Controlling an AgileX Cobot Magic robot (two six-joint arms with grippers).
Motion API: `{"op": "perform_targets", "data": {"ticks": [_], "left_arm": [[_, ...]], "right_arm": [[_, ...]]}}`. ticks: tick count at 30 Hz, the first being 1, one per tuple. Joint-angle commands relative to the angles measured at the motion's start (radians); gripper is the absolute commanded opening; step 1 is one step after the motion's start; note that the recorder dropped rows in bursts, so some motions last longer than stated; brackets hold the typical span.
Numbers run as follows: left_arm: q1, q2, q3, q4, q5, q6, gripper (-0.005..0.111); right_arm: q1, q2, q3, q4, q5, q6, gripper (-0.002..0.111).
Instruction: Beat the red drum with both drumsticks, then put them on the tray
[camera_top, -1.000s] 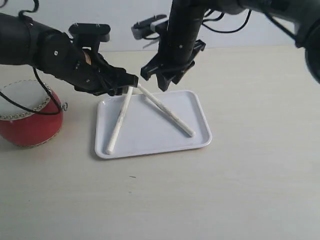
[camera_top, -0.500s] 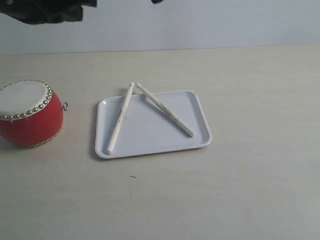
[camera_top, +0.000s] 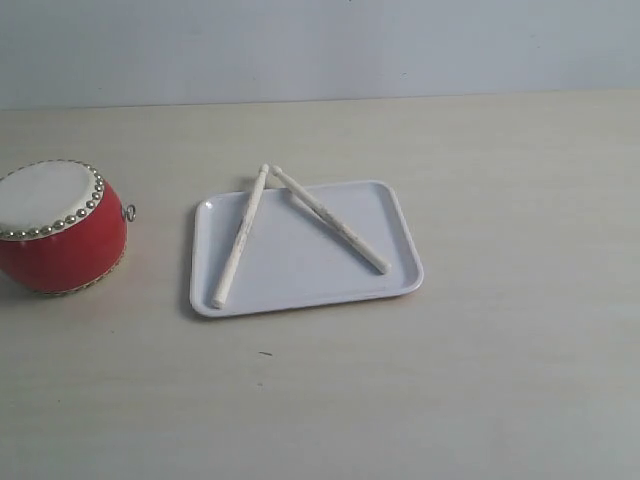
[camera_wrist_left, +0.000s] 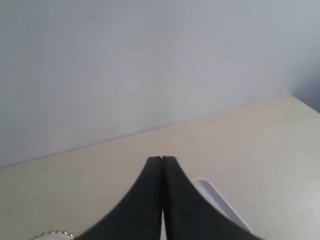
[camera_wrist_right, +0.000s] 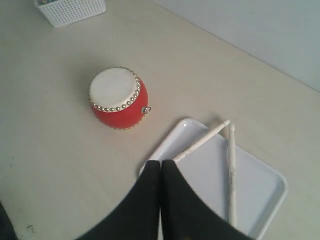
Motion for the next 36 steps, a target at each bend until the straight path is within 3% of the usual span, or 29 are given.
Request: {"op": "perform_targets", "data": {"ticks": [1, 11, 17, 22, 29, 36], "left_arm": [[0.003, -0.164, 0.017, -0.012, 0.057, 0.036, 0.000], [0.003, -0.512, 0.236, -0.142, -0.015, 0.060, 0.000], [0.003, -0.663, 0.423, -0.312, -0.106, 0.138, 0.000], [0.003, -0.745, 0.578, -0.633, -0.189, 0.419, 0.000], [0.003, -0.818, 0.770, -0.890, -0.231, 0.705, 0.000], [0.003, -0.853, 0.949, -1.194, -0.314, 1.026, 0.000]], "right_arm": [[-0.001, -0.193, 0.183, 0.095, -0.195, -0.066, 0.000], [-0.001, -0.703, 0.747, 0.424, -0.606, -0.406, 0.000], [-0.001, -0.979, 1.005, 0.482, -0.677, -0.541, 0.000], [-0.001, -1.162, 1.165, 0.482, -0.702, -0.565, 0.000], [-0.001, -1.391, 1.409, 0.484, -0.775, -0.575, 0.000], [-0.001, -1.477, 1.588, 0.672, -0.802, -0.660, 0.000]]}}
